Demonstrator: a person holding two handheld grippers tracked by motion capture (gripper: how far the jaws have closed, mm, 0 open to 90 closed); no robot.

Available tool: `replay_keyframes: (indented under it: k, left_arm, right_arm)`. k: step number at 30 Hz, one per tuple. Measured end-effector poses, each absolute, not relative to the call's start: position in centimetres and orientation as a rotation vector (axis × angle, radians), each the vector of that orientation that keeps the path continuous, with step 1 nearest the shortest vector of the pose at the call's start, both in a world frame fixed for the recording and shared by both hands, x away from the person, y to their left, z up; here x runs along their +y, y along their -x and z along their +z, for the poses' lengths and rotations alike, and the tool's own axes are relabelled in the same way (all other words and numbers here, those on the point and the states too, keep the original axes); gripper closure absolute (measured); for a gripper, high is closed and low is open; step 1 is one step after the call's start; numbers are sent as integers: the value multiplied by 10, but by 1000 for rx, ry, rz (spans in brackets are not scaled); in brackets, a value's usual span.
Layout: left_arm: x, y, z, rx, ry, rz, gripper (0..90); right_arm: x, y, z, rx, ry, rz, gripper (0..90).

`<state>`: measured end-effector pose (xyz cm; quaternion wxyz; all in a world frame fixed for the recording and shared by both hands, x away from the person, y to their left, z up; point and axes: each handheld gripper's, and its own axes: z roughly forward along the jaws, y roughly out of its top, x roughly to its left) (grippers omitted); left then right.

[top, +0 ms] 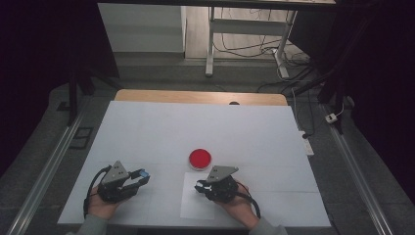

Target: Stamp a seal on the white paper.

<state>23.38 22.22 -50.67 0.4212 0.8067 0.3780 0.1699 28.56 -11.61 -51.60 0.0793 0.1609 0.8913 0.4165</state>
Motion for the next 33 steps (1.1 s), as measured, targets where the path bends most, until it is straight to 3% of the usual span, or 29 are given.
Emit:
replay_keyframes:
  k: [33]
  left_arm:
    - [222, -234, -506, 951, -2019, 428, 649]
  right_arm:
    - [-116, -284, -517, 2660, -444, 1222, 759]
